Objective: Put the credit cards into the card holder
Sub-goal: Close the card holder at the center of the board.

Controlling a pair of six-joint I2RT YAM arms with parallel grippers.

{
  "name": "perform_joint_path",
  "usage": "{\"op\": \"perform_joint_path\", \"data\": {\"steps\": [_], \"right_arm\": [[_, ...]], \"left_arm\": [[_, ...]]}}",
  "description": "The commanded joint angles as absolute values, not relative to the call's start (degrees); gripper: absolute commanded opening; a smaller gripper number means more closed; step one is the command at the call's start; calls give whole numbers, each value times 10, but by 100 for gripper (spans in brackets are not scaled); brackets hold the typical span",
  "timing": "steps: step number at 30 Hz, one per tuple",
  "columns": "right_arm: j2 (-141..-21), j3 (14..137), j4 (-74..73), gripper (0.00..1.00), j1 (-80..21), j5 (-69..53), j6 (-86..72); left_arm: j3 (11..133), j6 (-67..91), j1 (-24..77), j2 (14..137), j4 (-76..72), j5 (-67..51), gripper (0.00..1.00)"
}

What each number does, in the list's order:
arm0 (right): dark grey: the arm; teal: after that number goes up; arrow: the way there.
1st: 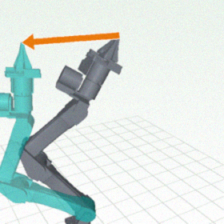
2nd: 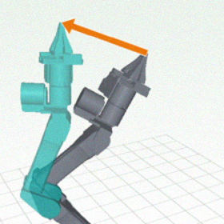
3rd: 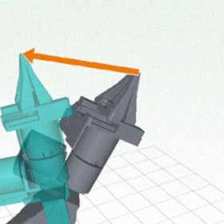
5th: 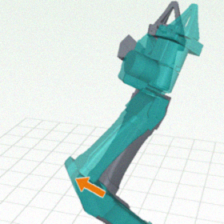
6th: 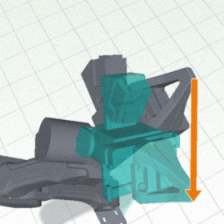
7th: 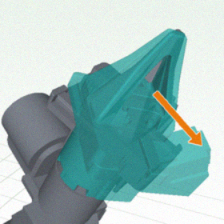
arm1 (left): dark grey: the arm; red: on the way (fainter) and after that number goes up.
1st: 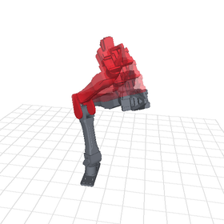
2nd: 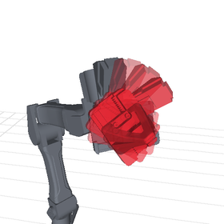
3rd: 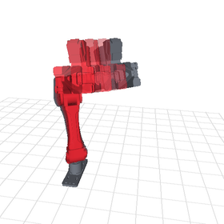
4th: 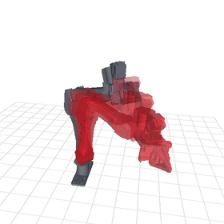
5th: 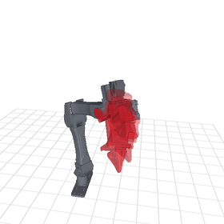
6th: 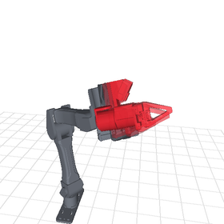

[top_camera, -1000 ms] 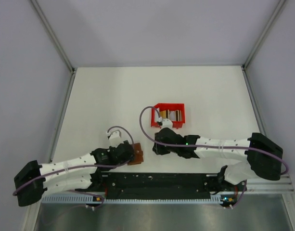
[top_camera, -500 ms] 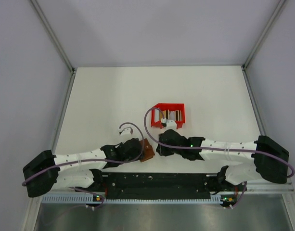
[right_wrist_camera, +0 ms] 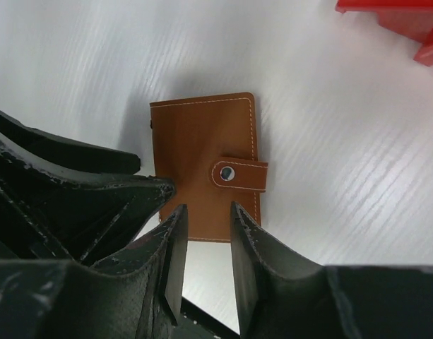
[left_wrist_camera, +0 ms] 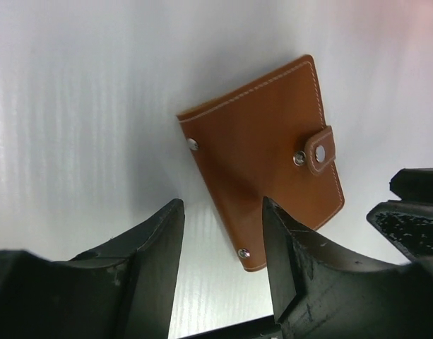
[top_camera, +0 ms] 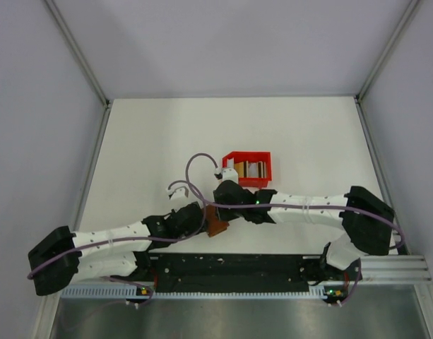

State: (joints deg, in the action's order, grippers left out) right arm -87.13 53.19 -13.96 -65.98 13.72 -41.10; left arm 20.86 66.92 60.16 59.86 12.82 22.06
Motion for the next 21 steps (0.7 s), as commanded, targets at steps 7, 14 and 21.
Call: {"op": "perform_joint_path", "data": {"steps": [7, 14, 21], "right_arm": [[-950, 614, -171, 31, -676, 139, -381], [-977, 641, -203, 31, -683, 174, -367], [-1000, 657, -225, 31, -685, 201, -365]], "left_arm": [[180, 657, 560, 590, 120, 228, 53], [169, 656, 557, 597, 96, 216, 52], [167, 653, 555, 602, 80, 207, 51]]}}
